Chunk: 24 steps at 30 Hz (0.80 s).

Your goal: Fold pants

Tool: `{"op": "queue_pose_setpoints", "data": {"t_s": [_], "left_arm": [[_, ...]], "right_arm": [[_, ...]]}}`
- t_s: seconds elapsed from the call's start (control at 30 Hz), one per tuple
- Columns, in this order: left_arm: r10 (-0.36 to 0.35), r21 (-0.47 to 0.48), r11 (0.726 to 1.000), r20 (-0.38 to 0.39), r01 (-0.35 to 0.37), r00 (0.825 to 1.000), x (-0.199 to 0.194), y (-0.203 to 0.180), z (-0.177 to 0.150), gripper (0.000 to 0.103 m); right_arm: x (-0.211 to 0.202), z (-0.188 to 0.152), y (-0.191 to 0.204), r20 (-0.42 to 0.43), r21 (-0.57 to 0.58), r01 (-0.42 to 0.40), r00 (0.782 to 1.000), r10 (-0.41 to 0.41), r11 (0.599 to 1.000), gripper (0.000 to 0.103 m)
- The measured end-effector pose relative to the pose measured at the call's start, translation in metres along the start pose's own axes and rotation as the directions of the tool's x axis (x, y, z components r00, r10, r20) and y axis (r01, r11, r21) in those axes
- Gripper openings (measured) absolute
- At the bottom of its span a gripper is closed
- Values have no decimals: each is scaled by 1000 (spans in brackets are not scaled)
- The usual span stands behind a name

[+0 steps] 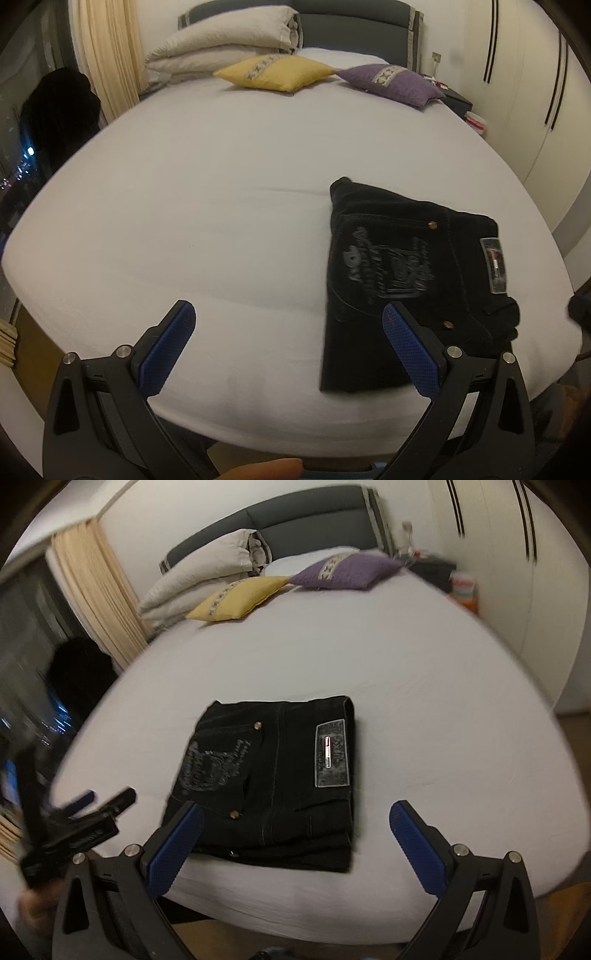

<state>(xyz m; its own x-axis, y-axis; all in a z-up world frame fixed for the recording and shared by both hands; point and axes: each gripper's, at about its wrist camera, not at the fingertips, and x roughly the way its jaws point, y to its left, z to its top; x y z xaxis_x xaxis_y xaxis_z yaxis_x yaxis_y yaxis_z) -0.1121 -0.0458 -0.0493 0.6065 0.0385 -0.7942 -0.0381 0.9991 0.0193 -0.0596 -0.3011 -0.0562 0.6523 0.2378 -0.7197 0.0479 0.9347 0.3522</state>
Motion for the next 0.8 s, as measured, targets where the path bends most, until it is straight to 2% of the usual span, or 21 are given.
{"op": "queue_pose_setpoints", "data": {"t_s": [0.1, 0.17, 0.2, 0.27, 0.3, 0.37, 0.4, 0.47, 0.6, 0.7, 0.73, 0.8], "left_arm": [[-82, 6, 997, -69, 82, 994, 27, 15, 13, 103], [-103, 23, 994, -90, 106, 991, 42, 21, 22, 103], [-145, 37, 988, -106, 149, 984, 51, 23, 28, 103], [-239, 41, 968, -154, 248, 959, 68, 26, 36, 103], [-252, 41, 964, -161, 262, 954, 75, 27, 40, 103], [-221, 91, 968, -136, 235, 966, 81, 24, 44, 103], [-217, 110, 966, -143, 233, 966, 84, 21, 46, 103], [-268, 96, 952, -202, 291, 942, 98, 18, 48, 103], [-368, 13, 924, -247, 382, 897, 119, 16, 50, 103], [-395, -21, 914, -265, 404, 880, 132, 14, 51, 103], [-410, -36, 909, -273, 416, 870, 136, 13, 51, 103], [-413, -33, 906, -289, 422, 864, 143, 9, 51, 103]], "right_arm": [[15, 13, -30, -21, 92, -117, 993, 119, 989, 103], [33, 21, -51, -49, 148, -174, 982, 183, 973, 103], [40, 24, -57, -61, 169, -198, 976, 210, 966, 103], [56, 28, -68, -85, 203, -251, 958, 273, 946, 103], [66, 30, -71, -101, 214, -270, 950, 296, 939, 103], [82, 33, -77, -121, 225, -302, 935, 334, 926, 102], [92, 33, -79, -138, 232, -315, 926, 352, 920, 100], [111, 35, -86, -179, 251, -289, 924, 337, 924, 98], [137, 34, -94, -236, 295, -308, 894, 381, 905, 95], [140, 34, -91, -242, 283, -333, 883, 403, 899, 94], [141, 34, -90, -248, 281, -341, 877, 411, 897, 93], [146, 35, -87, -275, 267, -346, 867, 415, 900, 88]]}}
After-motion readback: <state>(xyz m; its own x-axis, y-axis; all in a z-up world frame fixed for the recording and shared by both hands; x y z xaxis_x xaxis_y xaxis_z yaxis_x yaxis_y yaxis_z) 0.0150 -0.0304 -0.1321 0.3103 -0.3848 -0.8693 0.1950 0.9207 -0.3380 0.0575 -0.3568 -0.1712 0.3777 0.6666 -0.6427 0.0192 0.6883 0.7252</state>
